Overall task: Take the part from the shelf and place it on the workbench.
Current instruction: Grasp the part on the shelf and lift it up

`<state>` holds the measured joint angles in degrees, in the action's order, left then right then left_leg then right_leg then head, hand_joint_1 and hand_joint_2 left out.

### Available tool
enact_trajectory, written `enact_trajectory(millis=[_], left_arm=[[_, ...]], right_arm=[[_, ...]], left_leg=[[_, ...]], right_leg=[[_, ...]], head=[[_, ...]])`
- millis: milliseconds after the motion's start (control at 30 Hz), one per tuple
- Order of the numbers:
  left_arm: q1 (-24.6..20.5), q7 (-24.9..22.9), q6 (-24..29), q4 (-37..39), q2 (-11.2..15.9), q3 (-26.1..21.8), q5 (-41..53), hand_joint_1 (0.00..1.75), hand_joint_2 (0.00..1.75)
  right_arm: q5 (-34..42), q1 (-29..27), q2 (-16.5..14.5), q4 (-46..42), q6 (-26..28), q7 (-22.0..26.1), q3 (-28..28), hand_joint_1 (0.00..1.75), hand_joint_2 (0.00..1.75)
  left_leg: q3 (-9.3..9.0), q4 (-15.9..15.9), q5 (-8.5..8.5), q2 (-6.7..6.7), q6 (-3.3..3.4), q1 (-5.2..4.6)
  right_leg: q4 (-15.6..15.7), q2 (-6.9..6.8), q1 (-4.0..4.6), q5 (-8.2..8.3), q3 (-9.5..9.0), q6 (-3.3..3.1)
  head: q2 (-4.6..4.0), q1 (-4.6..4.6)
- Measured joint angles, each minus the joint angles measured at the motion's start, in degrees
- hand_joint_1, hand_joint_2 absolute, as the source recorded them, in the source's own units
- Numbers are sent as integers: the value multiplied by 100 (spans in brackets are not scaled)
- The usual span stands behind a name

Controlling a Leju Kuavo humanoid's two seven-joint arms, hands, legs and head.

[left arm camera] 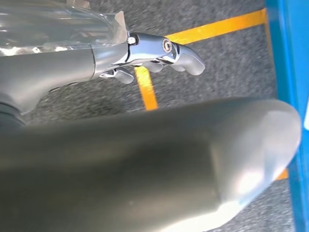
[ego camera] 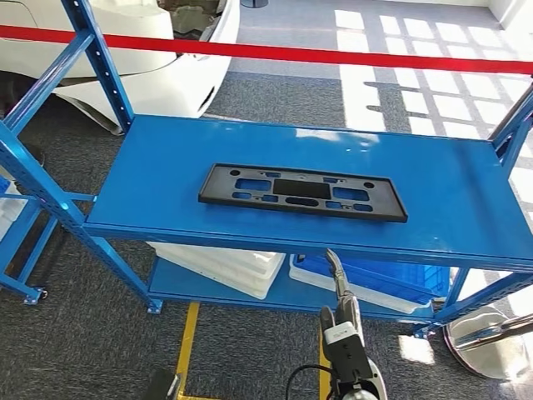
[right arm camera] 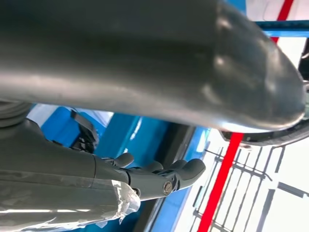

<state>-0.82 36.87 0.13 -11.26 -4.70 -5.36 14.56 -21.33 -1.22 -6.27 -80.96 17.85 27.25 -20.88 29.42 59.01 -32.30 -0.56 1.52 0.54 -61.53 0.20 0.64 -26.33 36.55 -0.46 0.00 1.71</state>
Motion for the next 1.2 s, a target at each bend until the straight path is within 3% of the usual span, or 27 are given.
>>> enact_trajectory(millis=[100,167,233,267,333,367,433,500,567,633,700,733,767,800,833,900,933,1000,1133,1200], left_arm=[[-24,-5,-2,3,-7,-8,3,0,0],[-50,-11,-7,5,-8,-19,19,0,0],[-52,-17,-9,6,-4,-32,38,0,0],[-42,-19,-9,7,-2,-39,43,0,0],[-30,-19,-9,7,-1,-57,47,0,0],[-31,-17,-11,10,-1,-64,50,0,0],[-33,-15,-15,18,-1,-78,56,0,0],[-29,-14,-17,21,0,-93,69,0,0],[-30,-8,-18,22,0,-106,94,0,0],[-49,7,-19,22,-1,-110,125,0,0],[-66,18,-30,22,-2,-111,150,0,0],[-67,19,-35,22,-2,-112,156,0,0],[-64,21,-40,22,-2,-113,158,0,0],[-61,22,-45,22,-3,-114,161,0,0],[-60,26,-50,22,-5,-115,165,0,0],[-70,34,-62,24,-18,-116,175,0,0],[-77,39,-65,25,-26,-117,179,0,0],[-83,44,-69,26,-41,-118,190,0,0],[-94,52,-121,26,-50,-118,225,0,0],[-101,51,-128,26,-50,-118,236,0,0]], right_arm=[[-10,-8,16,-38,8,-8,20,0,175],[-148,-16,44,-125,76,-10,77,0,175],[-320,-38,74,-187,140,-13,128,0,175],[-360,-56,85,-195,146,-17,137,0,175],[-425,-83,104,-216,159,-36,155,0,175],[-450,-90,114,-227,167,-49,164,0,175],[-496,-98,132,-243,181,-72,182,0,175],[-538,-107,154,-263,190,-86,197,0,175],[-589,-104,177,-300,193,-98,216,0,175],[-653,-100,200,-331,194,-111,243,0,175],[-706,-113,230,-337,193,-125,267,0,175],[-723,-123,246,-337,191,-132,277,0,175],[-739,-128,262,-337,190,-138,284,0,175],[-752,-129,274,-339,189,-149,290,0,175],[-767,-127,283,-342,189,-159,295,0,175],[-804,-120,303,-346,187,-182,304,0,175],[-821,-118,313,-348,186,-188,307,0,175],[-844,-116,327,-361,185,-197,313,0,175],[-901,-114,343,-393,184,-209,338,0,175],[-938,-119,354,-393,184,-225,347,0,175]], left_leg=[[-37,-38,-20,2,-73,10],[292,603,-273,13,-187,34],[788,1350,-455,22,-286,69],[865,1324,-328,23,-313,85],[766,757,200,26,-354,120],[698,464,380,28,-366,118],[629,135,498,35,-296,84],[630,96,466,37,-172,47],[591,76,455,36,-96,57],[529,47,425,38,-35,72],[485,44,382,37,0,65],[460,44,356,32,6,58],[424,44,327,27,5,49],[377,43,294,20,3,40],[321,41,258,13,-3,31],[241,24,201,5,-32,18],[226,15,185,4,-56,19],[225,-4,170,8,-110,24],[201,-84,227,25,-45,9],[177,-130,224,24,-50,9]], right_leg=[[172,2,18,-77,-72,-75],[373,1,-12,-140,-282,-127],[473,10,-46,-223,-484,-140],[470,18,-55,-267,-536,-125],[456,28,-86,-376,-669,-67],[443,30,-99,-426,-726,-30],[414,30,-106,-515,-763,60],[410,19,-106,-569,-765,134],[324,6,-120,-662,-761,186],[-173,2,-129,-908,-527,235],[-947,1,-131,-1164,-69,262],[-1195,1,-130,-1177,120,263],[-1238,2,-128,-1072,218,254],[-1059,2,-123,-858,208,233],[-701,2,-111,-573,111,196],[-75,2,-71,-200,-107,103],[87,2,-48,-136,-162,60],[185,5,-24,-160,-193,11],[335,15,-51,-173,-243,98],[338,13,-49,-180,-242,86]], head=[[0,10],[0,22],[0,35],[0,35],[0,35],[0,33],[0,28],[0,19],[0,10],[0,1],[0,-3],[0,-3],[0,-3],[0,-4],[0,-4],[0,4],[0,9],[0,13],[0,20],[0,21]])
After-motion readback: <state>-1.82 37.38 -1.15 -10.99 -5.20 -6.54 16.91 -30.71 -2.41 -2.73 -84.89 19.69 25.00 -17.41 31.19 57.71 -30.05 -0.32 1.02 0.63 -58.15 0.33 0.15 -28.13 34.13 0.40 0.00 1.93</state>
